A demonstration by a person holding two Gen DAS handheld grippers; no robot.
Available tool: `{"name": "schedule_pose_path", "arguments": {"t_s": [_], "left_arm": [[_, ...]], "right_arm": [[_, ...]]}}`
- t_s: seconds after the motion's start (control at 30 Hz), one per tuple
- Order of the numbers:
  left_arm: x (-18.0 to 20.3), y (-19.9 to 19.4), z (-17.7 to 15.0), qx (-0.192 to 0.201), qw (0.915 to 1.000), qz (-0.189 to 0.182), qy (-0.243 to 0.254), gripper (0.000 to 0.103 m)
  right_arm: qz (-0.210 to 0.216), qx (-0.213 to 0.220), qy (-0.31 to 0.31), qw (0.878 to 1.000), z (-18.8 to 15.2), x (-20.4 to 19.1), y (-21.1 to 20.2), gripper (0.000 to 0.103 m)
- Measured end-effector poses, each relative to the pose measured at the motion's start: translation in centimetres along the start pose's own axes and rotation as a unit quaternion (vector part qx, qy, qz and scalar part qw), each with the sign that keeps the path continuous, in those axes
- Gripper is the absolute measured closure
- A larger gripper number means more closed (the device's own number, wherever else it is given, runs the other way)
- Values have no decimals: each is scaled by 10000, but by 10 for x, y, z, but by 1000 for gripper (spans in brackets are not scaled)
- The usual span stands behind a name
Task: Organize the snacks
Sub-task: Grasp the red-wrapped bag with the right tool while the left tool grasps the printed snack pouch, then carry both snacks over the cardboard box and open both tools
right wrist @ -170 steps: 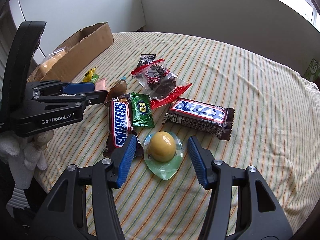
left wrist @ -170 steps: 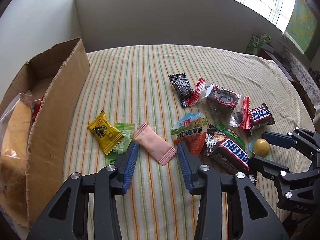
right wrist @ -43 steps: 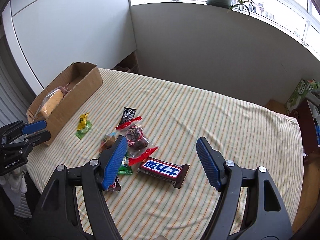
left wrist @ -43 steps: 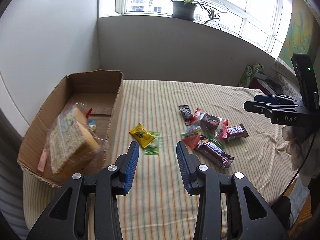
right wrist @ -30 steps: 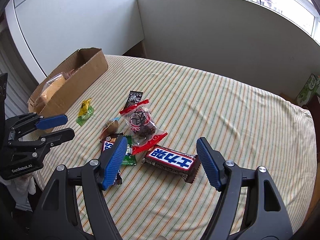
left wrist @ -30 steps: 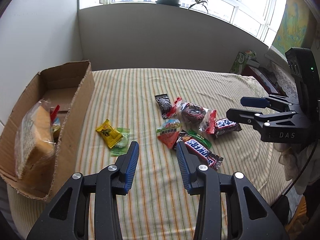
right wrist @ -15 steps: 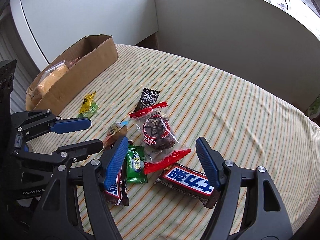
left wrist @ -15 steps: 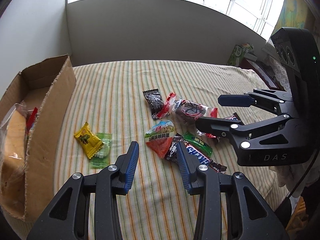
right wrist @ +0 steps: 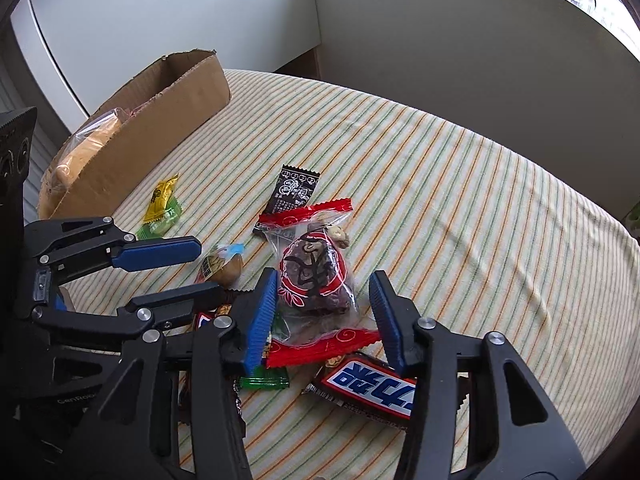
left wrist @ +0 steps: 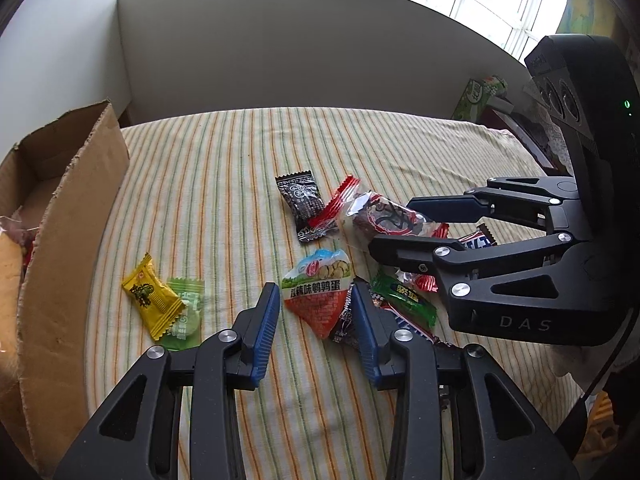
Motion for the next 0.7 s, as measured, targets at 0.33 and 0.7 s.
{"name": "schedule_pose_path", "arguments": {"t_s": [0.33, 0.7], "left_arm": [[-3, 4, 6, 45, 10000, -34, 4, 78], [-10, -23, 9, 312, 9994, 4, -158, 80]], "right_arm": [[28, -39, -31, 10000, 1, -6, 7, 61], [39, 184, 165, 9997, 5, -5, -17, 65]]}}
Point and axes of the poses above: each gripper's, at about its wrist camera, not at the fingertips, and y roughly the way its jaws point, x to its right, z to its top, the point moved 10 cm from there along y, roughly the way its jaws point, and after that the axes turned 12 degrees about -z, right-handed, at the moved point
